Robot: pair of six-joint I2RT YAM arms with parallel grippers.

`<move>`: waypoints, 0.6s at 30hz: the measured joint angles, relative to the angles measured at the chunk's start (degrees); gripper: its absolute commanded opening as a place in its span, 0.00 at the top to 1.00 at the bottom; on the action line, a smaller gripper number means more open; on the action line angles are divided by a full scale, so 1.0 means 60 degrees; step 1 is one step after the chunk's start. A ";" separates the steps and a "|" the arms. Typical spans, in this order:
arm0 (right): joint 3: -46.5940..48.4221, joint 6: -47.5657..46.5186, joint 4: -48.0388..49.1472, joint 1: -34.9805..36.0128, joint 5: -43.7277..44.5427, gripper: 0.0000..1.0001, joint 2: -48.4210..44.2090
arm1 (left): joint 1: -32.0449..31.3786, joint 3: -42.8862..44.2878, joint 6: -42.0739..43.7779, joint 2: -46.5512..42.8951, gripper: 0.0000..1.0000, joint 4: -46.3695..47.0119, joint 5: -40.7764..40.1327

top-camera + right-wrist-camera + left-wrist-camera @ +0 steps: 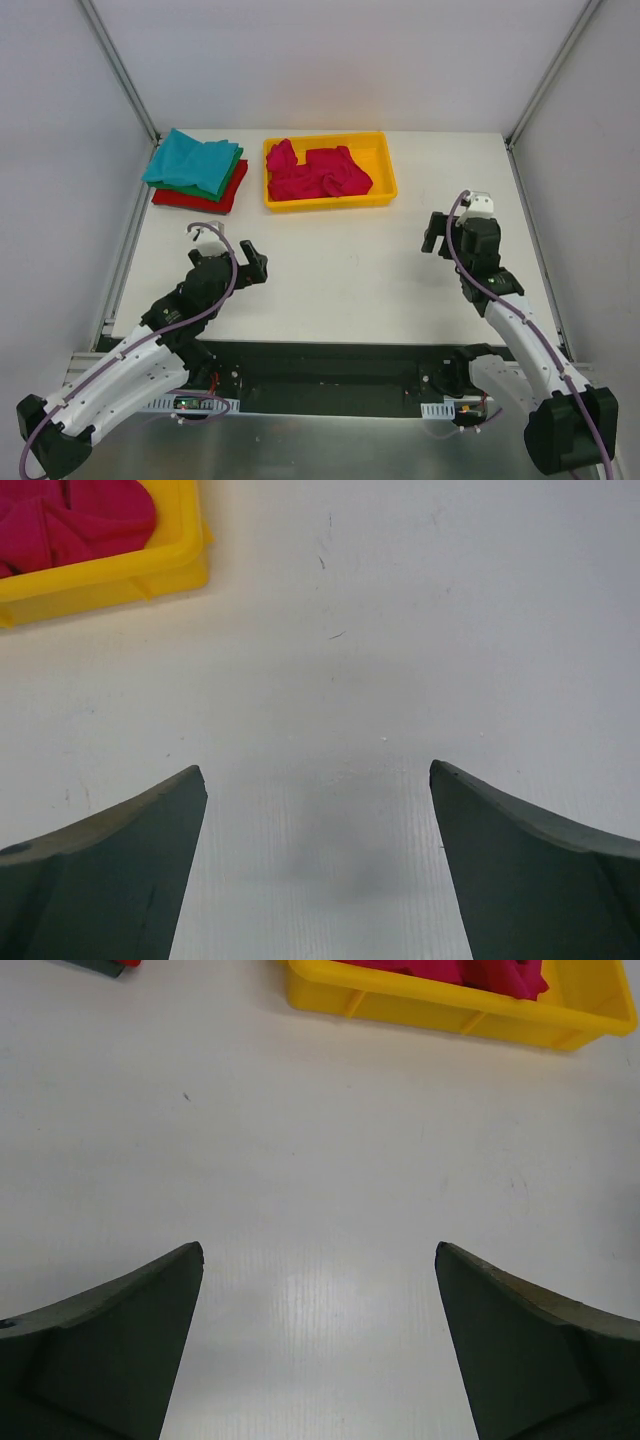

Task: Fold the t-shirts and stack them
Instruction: Grab crumpled tshirt from bin with the right arm

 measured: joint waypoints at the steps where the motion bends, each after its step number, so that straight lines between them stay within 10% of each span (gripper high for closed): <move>1: -0.0047 0.0080 0.0022 0.0000 0.0066 0.04 -0.0117 | -0.0004 0.0000 0.0025 0.0025 0.01 0.0025 -0.0036; 12: -0.0623 0.0634 0.0882 0.0000 -0.0973 0.04 -0.0521 | 0.0000 -0.0004 -0.0437 0.0200 0.01 0.0007 -0.0404; 18: 0.1104 0.1155 -0.0029 0.0270 -0.1949 0.04 0.1756 | 0.0000 -0.0004 -0.0678 0.0080 0.01 0.0007 -0.0459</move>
